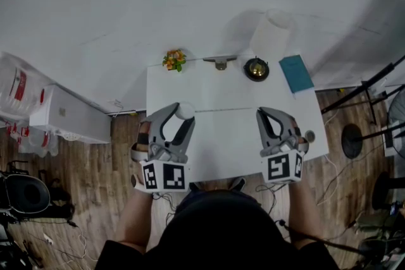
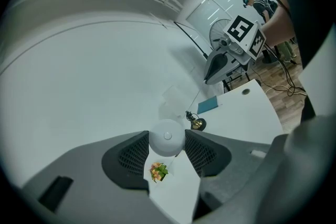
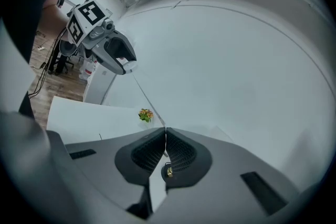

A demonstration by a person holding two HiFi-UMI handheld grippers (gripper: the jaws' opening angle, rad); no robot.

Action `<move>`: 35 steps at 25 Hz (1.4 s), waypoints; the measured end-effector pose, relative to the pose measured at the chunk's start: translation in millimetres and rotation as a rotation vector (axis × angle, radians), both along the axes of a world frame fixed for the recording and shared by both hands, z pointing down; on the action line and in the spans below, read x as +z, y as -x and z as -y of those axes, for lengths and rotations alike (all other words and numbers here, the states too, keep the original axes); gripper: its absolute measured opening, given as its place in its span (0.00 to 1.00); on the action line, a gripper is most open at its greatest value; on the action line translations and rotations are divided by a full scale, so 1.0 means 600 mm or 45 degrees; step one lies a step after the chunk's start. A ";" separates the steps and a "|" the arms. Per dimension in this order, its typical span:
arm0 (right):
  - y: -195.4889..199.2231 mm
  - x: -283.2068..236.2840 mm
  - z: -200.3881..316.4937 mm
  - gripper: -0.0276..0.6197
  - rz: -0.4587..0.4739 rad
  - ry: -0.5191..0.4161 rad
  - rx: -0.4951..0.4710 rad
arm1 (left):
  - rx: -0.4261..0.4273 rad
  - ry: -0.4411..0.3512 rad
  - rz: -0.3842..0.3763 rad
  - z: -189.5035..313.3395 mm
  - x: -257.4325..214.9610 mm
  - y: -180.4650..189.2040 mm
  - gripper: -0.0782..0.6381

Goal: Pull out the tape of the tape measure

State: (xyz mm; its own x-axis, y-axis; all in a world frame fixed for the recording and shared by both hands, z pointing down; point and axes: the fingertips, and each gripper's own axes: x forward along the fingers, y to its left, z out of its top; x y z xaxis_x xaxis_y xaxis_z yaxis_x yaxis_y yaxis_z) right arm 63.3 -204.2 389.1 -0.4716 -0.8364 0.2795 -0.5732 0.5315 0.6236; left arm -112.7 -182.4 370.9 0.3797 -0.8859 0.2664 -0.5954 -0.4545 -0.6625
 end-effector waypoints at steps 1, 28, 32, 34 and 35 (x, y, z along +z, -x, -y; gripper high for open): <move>-0.003 0.002 0.001 0.06 0.014 0.011 0.020 | -0.003 -0.001 0.001 0.000 0.000 0.003 0.41; -0.182 0.007 0.029 0.06 0.151 0.082 0.373 | -0.038 0.033 -0.035 -0.002 0.012 0.026 0.41; -0.228 0.007 0.032 0.05 0.194 0.093 0.470 | -0.086 0.037 -0.045 0.001 0.013 0.044 0.41; -0.248 0.004 0.035 0.05 0.223 0.094 0.484 | -0.098 0.046 -0.060 0.001 0.012 0.053 0.41; -0.254 0.002 0.036 0.06 0.226 0.089 0.478 | -0.096 0.049 -0.062 0.001 0.012 0.054 0.41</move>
State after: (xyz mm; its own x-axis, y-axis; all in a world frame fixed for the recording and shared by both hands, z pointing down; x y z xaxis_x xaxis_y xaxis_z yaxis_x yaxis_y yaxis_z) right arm 215.8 -225.7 390.4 -0.1834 -0.9412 0.2837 -0.8307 0.3027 0.4673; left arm -144.9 -182.8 378.0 0.3254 -0.9021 0.2836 -0.6601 -0.4314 -0.6150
